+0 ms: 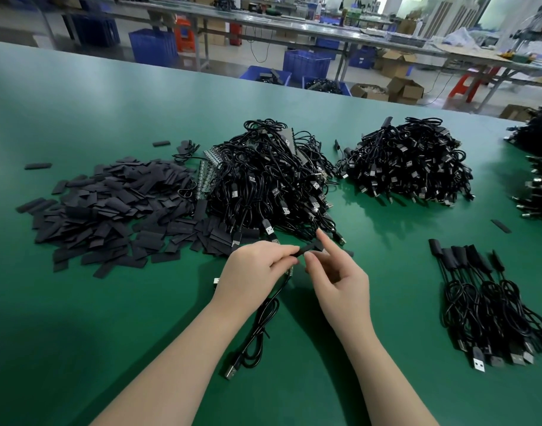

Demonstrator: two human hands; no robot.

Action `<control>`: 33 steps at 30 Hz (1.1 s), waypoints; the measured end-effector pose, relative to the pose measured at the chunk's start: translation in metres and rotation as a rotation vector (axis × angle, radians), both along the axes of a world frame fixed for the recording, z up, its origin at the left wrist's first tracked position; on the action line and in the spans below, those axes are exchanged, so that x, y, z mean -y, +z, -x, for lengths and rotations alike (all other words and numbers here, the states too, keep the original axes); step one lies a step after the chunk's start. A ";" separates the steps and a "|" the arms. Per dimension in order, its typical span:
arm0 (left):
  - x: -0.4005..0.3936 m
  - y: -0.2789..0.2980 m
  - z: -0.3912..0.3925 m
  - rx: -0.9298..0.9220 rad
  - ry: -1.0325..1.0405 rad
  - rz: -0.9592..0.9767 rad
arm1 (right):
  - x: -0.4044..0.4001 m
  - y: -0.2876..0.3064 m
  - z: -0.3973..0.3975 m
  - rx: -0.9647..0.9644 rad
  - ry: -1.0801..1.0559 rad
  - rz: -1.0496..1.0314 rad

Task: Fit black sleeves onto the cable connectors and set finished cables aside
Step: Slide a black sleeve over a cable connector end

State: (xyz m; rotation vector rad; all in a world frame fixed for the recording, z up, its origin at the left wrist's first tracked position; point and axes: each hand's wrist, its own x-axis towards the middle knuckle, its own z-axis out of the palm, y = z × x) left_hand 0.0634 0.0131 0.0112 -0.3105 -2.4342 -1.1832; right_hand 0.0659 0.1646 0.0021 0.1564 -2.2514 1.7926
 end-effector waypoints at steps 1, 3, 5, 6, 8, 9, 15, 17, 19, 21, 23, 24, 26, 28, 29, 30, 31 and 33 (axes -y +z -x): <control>0.000 0.001 0.000 0.002 0.009 -0.004 | -0.001 0.000 0.001 0.009 -0.015 0.020; 0.001 0.002 -0.001 -0.005 0.026 -0.010 | -0.002 0.000 0.001 0.046 -0.022 0.044; -0.001 0.004 -0.002 -0.011 0.029 0.014 | 0.000 0.001 0.002 0.080 0.008 0.010; -0.002 0.004 -0.003 -0.019 0.027 0.036 | 0.001 0.001 0.002 0.087 0.021 -0.006; -0.003 0.004 -0.004 -0.044 0.027 0.082 | 0.001 0.001 0.001 0.095 0.030 0.002; -0.004 0.004 -0.004 -0.050 0.030 0.097 | 0.000 0.002 0.002 0.102 0.032 0.021; 0.000 0.002 -0.001 -0.051 -0.007 0.158 | -0.004 0.003 0.004 0.141 -0.025 0.093; 0.001 0.001 0.000 -0.058 -0.006 0.192 | -0.005 0.005 0.005 0.157 -0.069 0.192; 0.001 0.000 0.002 -0.053 0.004 0.188 | -0.007 0.006 0.006 0.151 -0.102 0.269; 0.002 0.000 0.003 -0.033 0.018 0.177 | -0.007 0.008 0.006 0.159 -0.113 0.291; 0.001 -0.001 0.003 -0.019 0.010 0.175 | -0.005 0.008 0.006 0.173 -0.112 0.284; 0.001 -0.001 0.003 -0.006 0.000 0.173 | -0.004 0.008 0.006 0.173 -0.111 0.280; 0.001 -0.003 0.003 0.025 -0.010 0.176 | -0.004 0.007 0.005 0.164 -0.108 0.278; 0.001 -0.004 0.004 0.048 -0.014 0.193 | -0.004 0.007 0.005 0.158 -0.102 0.279; 0.001 -0.005 0.004 0.047 -0.015 0.197 | -0.005 0.007 0.005 0.159 -0.100 0.281; 0.001 -0.005 0.004 0.037 -0.012 0.195 | -0.006 0.006 0.005 0.163 -0.101 0.286; 0.001 -0.005 0.005 0.023 -0.005 0.183 | -0.007 0.007 0.005 0.172 -0.099 0.293; 0.001 -0.005 0.005 -0.010 0.006 0.148 | -0.006 0.007 0.006 0.191 -0.077 0.298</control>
